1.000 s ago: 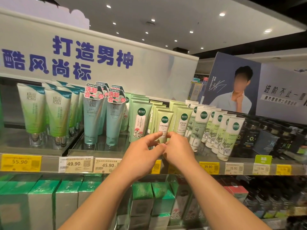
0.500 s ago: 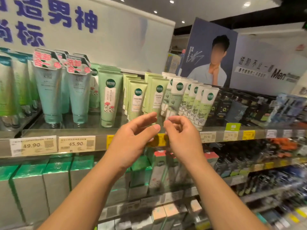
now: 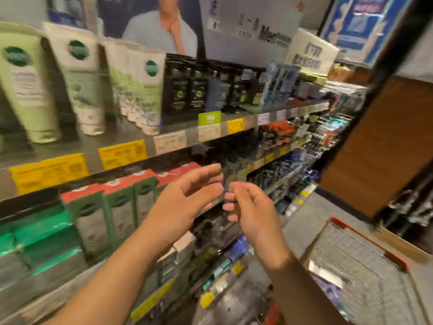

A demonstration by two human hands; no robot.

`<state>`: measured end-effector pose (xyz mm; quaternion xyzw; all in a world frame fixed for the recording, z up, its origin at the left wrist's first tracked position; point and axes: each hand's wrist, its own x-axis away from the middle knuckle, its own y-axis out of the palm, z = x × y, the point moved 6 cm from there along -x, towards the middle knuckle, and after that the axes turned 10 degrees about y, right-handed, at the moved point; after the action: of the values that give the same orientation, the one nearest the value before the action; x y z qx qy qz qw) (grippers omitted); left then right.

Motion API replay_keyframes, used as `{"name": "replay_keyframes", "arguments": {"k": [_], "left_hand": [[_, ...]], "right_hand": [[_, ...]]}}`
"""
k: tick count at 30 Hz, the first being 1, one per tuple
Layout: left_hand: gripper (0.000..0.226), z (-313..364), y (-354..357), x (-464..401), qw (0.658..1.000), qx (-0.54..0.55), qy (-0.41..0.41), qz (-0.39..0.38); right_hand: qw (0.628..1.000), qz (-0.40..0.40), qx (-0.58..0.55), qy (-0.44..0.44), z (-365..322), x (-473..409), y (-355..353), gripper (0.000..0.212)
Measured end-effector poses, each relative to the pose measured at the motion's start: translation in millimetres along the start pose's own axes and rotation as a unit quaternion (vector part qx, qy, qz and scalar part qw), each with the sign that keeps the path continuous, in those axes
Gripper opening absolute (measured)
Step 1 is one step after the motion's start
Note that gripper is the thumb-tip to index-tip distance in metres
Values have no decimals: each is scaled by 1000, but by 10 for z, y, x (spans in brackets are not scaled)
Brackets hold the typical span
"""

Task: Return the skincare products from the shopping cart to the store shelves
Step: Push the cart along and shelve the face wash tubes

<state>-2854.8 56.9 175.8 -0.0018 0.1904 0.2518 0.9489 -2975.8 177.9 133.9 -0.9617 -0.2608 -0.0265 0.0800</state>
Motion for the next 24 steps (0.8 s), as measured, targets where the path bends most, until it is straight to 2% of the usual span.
{"name": "replay_keyframes", "arguments": {"k": [8,12,14,17,21,24], "left_hand": [[35,-768,1466,-401,990,-6,-90,-107],[30,-1215,2178,-516,979,2,-157,-127],[26,-1445,2573,-568,973,-9,-178,-147],[24,-1754,3102,-625,961,-19,-221,-167],[29,-2131,3694,-664,945,-42,-261,-193],[25,-2437,4010,-689,936,-46,-284,-202]], "right_hand": [[992,113,-11,59,757,-212,-1642,39],[976,175,-40,126,1301,-262,-2392,15],[965,207,-36,156,1588,-269,-2770,15],[952,234,-47,190,2014,-309,-3267,31],[940,251,-33,230,2506,-356,-3816,9],[930,254,-25,263,2865,-434,-4125,5]]}}
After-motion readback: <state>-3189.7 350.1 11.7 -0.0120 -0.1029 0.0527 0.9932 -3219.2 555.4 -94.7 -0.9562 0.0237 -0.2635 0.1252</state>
